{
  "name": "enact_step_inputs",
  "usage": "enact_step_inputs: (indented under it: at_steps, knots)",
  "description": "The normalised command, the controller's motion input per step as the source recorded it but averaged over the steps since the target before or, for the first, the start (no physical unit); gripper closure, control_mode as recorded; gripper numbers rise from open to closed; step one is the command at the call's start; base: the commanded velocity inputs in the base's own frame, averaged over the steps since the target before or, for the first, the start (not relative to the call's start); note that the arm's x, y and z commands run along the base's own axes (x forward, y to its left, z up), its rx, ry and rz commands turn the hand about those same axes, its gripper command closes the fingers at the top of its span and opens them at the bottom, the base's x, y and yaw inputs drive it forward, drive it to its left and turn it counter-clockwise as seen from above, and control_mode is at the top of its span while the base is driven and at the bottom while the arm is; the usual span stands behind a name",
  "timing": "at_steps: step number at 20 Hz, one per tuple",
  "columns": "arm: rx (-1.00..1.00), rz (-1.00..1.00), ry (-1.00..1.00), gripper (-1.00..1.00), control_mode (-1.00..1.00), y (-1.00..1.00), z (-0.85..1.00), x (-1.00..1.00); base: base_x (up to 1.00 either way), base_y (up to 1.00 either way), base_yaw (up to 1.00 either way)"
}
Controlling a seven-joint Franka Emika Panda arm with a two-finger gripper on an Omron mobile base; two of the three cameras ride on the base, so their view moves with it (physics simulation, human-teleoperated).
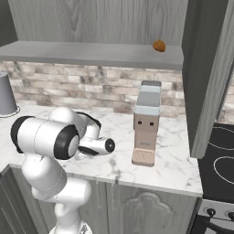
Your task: Pick the avocado and bread from the counter and place them on the plate. Then pick the jam from the cabinet and place it next to the plate. Lastly close the cabinet door.
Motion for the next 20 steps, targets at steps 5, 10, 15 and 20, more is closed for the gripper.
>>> enact_step_inputs:
  at_steps: [5,10,15,20]
  knots:
    - [0.01,-0.11,-0.02,-1.00,-1.00,-0.23,-0.03,-0.61,0.00,0.00,0.00]
    - [0.05,-0.13,-0.02,-1.00,-1.00,-0.37,0.26,-0.69,0.00,0.00,0.00]
    - [0.05,-0.11,-0.12,-1.00,-1.00,-0.05,0.87,-0.31,0.00,0.00,0.00]
    - [0.00,-0.19,-0.04,-1.00,-1.00,0.21,0.83,-0.43,0.00,0.00,0.00]
